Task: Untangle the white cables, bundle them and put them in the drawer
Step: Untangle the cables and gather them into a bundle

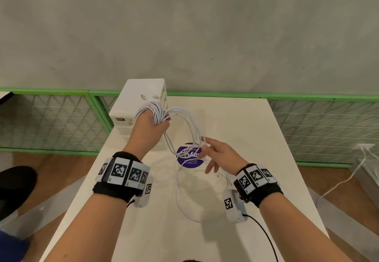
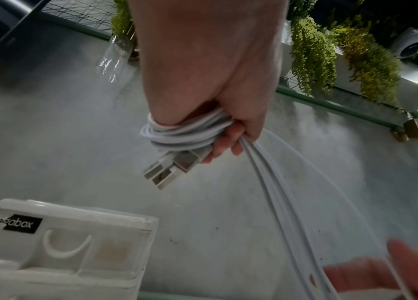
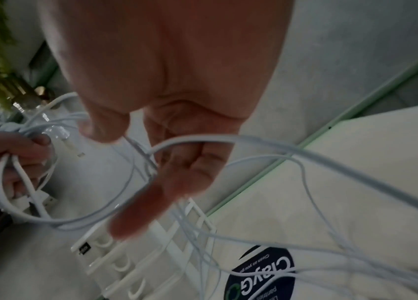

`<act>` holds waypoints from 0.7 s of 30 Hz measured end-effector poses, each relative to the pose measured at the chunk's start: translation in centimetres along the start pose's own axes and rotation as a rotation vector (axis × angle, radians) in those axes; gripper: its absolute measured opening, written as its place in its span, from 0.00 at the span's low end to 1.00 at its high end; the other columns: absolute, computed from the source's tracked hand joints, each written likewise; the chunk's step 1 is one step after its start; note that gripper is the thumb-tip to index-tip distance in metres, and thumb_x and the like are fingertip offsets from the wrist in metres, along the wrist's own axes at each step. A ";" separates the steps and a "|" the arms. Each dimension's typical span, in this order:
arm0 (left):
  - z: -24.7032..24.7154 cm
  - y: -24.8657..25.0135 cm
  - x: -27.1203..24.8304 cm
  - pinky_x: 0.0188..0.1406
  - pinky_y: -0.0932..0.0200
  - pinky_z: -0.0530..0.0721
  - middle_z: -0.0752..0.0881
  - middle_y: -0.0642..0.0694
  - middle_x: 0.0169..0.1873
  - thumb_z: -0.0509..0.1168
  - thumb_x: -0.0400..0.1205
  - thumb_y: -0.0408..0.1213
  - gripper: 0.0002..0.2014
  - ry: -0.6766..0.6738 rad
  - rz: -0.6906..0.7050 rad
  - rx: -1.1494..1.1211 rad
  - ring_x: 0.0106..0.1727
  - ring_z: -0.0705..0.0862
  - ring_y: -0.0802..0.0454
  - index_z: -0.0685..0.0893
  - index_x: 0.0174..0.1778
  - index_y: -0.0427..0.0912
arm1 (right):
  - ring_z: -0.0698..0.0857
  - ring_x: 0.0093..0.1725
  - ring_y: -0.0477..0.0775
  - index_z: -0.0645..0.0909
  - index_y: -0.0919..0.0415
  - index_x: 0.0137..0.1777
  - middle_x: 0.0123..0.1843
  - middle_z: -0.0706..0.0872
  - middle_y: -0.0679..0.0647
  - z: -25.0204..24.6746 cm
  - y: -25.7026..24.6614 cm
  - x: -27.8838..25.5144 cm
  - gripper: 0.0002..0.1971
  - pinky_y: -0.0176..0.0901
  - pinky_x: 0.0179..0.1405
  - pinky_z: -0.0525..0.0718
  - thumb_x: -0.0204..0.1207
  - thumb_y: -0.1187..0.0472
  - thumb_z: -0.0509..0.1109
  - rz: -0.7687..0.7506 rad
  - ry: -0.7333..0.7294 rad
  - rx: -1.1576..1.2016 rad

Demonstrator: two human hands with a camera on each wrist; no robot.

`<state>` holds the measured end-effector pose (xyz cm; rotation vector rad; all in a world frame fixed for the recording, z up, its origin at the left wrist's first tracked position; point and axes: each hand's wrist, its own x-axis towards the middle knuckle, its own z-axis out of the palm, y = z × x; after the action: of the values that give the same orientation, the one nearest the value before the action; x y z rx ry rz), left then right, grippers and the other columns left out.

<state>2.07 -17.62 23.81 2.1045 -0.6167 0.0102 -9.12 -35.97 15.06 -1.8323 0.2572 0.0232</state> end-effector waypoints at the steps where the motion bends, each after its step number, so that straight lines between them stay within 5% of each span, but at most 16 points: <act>1: 0.0 0.1 0.1 0.28 0.61 0.70 0.75 0.47 0.26 0.66 0.80 0.31 0.14 0.003 -0.005 0.003 0.27 0.73 0.55 0.74 0.29 0.46 | 0.83 0.26 0.51 0.74 0.43 0.64 0.45 0.89 0.52 0.0 0.1 0.0 0.12 0.36 0.25 0.77 0.83 0.56 0.61 -0.021 0.021 -0.008; 3: -0.1 0.0 0.2 0.28 0.59 0.71 0.76 0.47 0.26 0.66 0.80 0.30 0.13 0.025 -0.012 -0.005 0.27 0.73 0.54 0.75 0.29 0.44 | 0.81 0.30 0.40 0.83 0.51 0.55 0.42 0.88 0.50 -0.6 0.5 0.0 0.09 0.25 0.31 0.76 0.82 0.62 0.63 -0.043 0.117 -0.074; 5: -0.5 -0.2 0.4 0.28 0.59 0.72 0.77 0.47 0.27 0.66 0.79 0.29 0.08 0.048 -0.023 -0.010 0.28 0.74 0.54 0.79 0.34 0.40 | 0.79 0.33 0.33 0.86 0.57 0.57 0.37 0.84 0.44 -1.7 1.4 0.0 0.10 0.20 0.33 0.72 0.80 0.63 0.65 -0.044 0.203 -0.113; 8: -0.9 -0.7 0.6 0.26 0.59 0.69 0.76 0.47 0.26 0.66 0.78 0.27 0.06 0.051 -0.030 0.026 0.26 0.73 0.53 0.80 0.35 0.38 | 0.80 0.45 0.42 0.88 0.55 0.55 0.45 0.82 0.48 -3.6 2.8 0.0 0.10 0.21 0.42 0.72 0.75 0.59 0.71 -0.044 0.333 -0.154; 11: -1.4 -1.5 0.9 0.23 0.59 0.63 0.69 0.46 0.24 0.66 0.79 0.30 0.14 0.130 -0.090 0.020 0.24 0.66 0.51 0.70 0.29 0.39 | 0.82 0.48 0.49 0.89 0.56 0.50 0.46 0.85 0.53 -5.4 4.3 -0.5 0.07 0.28 0.46 0.74 0.73 0.58 0.74 -0.007 0.481 -0.105; 15: -3.3 -2.6 1.6 0.25 0.59 0.63 0.69 0.44 0.23 0.66 0.78 0.28 0.16 0.264 -0.134 -0.040 0.24 0.65 0.48 0.68 0.27 0.39 | 0.83 0.55 0.55 0.88 0.61 0.52 0.55 0.89 0.58 -8.1 7.4 -1.8 0.10 0.39 0.52 0.73 0.77 0.57 0.69 0.195 0.747 -0.111; 18: -4.0 -2.8 1.7 0.29 0.58 0.65 0.69 0.45 0.24 0.65 0.78 0.28 0.15 0.295 -0.125 -0.059 0.25 0.66 0.49 0.69 0.28 0.39 | 0.82 0.49 0.58 0.87 0.56 0.56 0.57 0.87 0.58 -8.9 9.4 -2.9 0.11 0.41 0.48 0.75 0.79 0.59 0.65 0.390 0.912 -0.074; 21: -3.6 -2.1 1.2 0.25 0.60 0.64 0.69 0.45 0.24 0.65 0.79 0.28 0.17 0.243 -0.113 -0.075 0.25 0.66 0.50 0.67 0.27 0.41 | 0.82 0.41 0.59 0.87 0.55 0.57 0.52 0.86 0.60 -9.1 10.6 -3.0 0.17 0.45 0.42 0.80 0.78 0.67 0.58 0.586 0.814 -0.133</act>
<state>4.86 -14.34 24.58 2.0232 -0.3469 0.1741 -15.09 -46.80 7.99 -1.7543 1.3795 -0.3088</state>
